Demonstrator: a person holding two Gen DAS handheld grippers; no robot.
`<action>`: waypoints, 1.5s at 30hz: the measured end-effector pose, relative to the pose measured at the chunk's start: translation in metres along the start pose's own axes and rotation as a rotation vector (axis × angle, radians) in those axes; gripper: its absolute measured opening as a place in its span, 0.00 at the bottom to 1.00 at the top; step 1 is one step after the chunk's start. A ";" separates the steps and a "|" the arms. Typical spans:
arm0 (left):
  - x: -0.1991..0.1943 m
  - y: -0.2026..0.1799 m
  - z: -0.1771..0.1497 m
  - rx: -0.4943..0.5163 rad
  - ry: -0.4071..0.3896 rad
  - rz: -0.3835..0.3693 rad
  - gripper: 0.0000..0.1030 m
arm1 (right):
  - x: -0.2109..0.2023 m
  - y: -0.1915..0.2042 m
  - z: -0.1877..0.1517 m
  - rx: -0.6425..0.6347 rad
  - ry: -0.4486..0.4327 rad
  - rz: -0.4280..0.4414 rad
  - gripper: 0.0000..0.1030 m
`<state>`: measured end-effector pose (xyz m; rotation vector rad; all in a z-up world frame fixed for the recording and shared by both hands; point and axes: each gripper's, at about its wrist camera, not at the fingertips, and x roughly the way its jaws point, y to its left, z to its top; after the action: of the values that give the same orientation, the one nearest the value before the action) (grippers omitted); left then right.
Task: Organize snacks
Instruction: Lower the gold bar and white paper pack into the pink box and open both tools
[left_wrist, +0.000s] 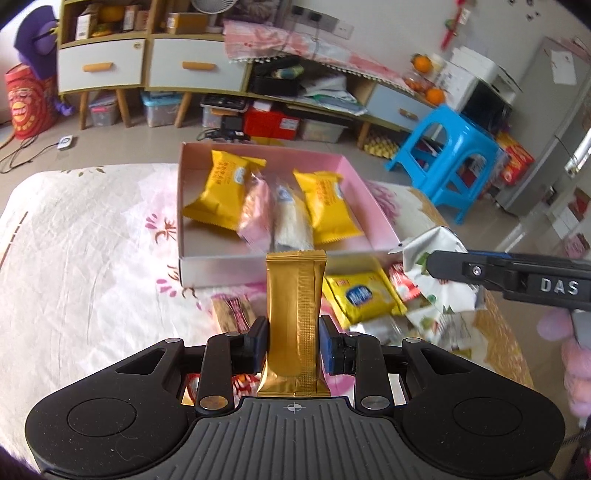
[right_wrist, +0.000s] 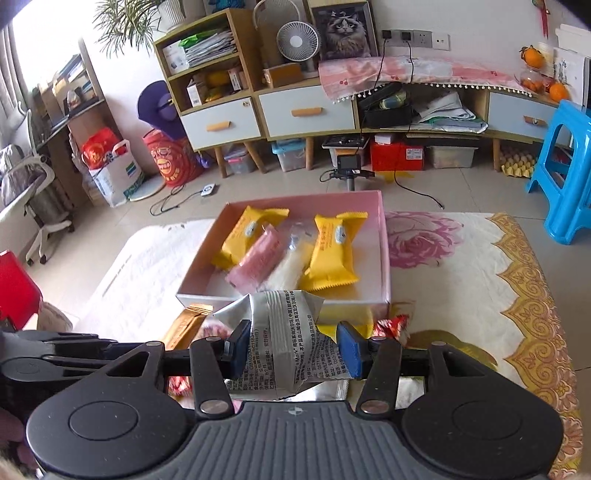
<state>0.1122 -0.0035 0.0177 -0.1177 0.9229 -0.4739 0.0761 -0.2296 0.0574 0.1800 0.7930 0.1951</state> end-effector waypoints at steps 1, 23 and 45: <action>0.001 0.001 0.002 -0.008 -0.005 0.002 0.25 | 0.001 0.000 0.002 0.008 -0.003 0.006 0.40; 0.062 0.028 0.060 -0.082 0.009 0.156 0.25 | 0.044 -0.020 0.032 0.131 -0.103 -0.035 0.40; 0.096 0.045 0.053 -0.040 -0.059 0.177 0.25 | 0.092 -0.029 0.019 0.146 -0.081 -0.165 0.40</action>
<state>0.2187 -0.0110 -0.0346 -0.0848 0.8762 -0.2862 0.1561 -0.2371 0.0001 0.2575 0.7375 -0.0258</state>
